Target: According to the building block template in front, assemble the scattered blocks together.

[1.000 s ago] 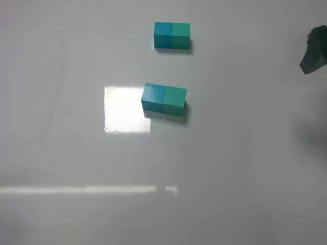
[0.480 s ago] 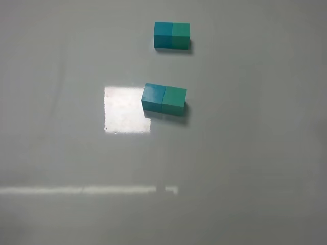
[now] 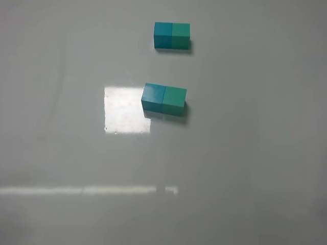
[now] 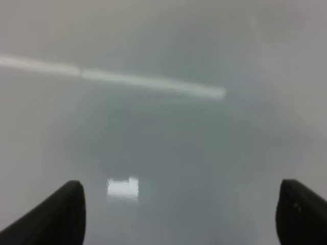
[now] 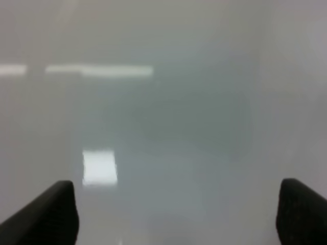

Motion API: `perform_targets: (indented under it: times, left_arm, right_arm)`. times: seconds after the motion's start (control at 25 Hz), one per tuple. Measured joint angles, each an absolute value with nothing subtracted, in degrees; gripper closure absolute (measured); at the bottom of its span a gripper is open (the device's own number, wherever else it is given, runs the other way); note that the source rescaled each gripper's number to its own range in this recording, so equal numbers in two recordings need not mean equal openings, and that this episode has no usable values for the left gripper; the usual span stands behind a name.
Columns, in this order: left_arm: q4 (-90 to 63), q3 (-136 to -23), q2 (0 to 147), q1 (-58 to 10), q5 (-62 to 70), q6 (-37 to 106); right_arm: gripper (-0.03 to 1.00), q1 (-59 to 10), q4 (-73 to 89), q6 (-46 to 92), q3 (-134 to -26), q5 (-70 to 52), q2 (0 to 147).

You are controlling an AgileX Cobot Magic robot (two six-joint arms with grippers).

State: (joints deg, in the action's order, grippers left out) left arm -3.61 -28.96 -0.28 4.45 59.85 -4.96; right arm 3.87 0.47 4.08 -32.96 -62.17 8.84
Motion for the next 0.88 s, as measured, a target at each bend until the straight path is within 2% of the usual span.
perform_targets:
  times: [0.24,0.88]
  left_arm:
    - [-3.6,-29.0,-0.3,4.4,59.9,-5.0]
    - [-3.8,-29.0,-0.3,4.4,59.9,-5.0]
  right_arm:
    - [0.14,3.7,0.0,5.1,-30.0,-58.8,-0.1]
    - [0.16,3.6,-0.8,0.0,-29.3,-57.2,-0.3]
